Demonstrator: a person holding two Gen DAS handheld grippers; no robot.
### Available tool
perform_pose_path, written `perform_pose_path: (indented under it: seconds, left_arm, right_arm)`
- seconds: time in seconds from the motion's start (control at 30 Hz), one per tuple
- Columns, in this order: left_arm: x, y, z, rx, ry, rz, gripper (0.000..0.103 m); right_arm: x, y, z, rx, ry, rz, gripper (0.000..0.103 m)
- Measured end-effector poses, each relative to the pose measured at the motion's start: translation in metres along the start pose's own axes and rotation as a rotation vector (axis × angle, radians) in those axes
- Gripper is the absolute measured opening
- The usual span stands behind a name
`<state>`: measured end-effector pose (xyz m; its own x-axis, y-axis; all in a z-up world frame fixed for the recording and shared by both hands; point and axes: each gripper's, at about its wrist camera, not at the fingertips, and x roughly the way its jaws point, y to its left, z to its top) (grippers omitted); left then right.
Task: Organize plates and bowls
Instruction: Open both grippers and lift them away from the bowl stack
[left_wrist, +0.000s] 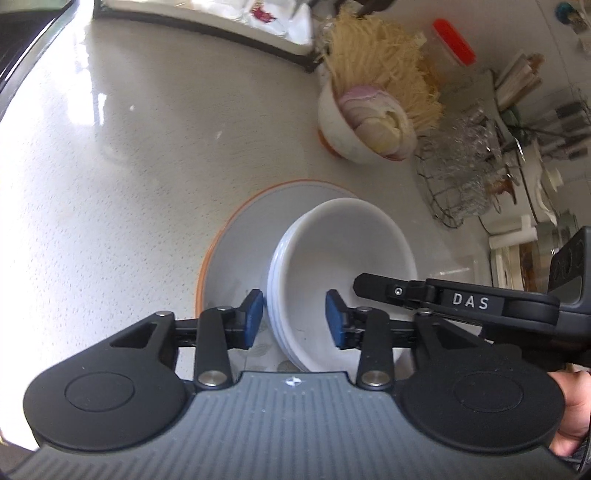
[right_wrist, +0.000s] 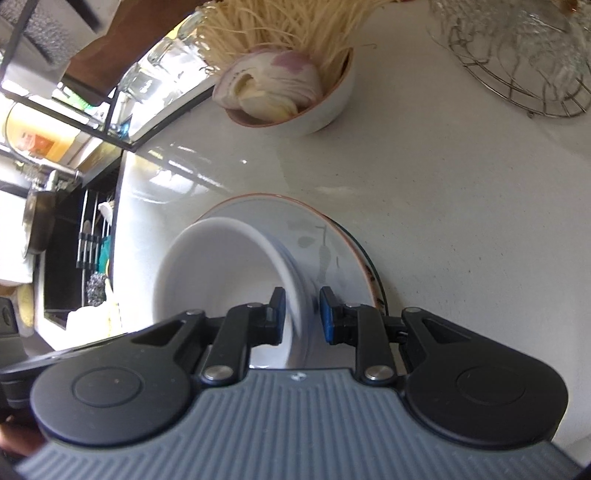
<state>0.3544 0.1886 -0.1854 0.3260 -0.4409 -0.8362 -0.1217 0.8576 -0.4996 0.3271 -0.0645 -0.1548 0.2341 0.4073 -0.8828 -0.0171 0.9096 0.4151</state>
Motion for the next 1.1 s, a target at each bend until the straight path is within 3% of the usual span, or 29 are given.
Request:
perform_pose_path:
  seconds: [0.03, 0.13, 0.63, 1.1]
  left_arm:
    - [-0.001, -0.001, 0.001, 0.013, -0.003, -0.003, 0.048]
    - [-0.006, -0.005, 0.002, 0.049, -0.01, -0.008, 0.05]
    - [-0.061, -0.025, 0.0, 0.142, -0.14, 0.048, 0.055]
    - [-0.126, -0.085, -0.039, 0.216, -0.351, 0.095, 0.055]
  right_arm:
    - [0.0, 0.001, -0.001, 0.002, -0.007, -0.008, 0.025]
    - [-0.004, 0.001, -0.003, 0.031, -0.035, -0.03, 0.047]
    - [-0.035, 0.004, -0.012, 0.009, -0.177, 0.013, 0.048]
    - [-0.131, 0.011, -0.037, -0.082, -0.427, 0.067, 0.048]
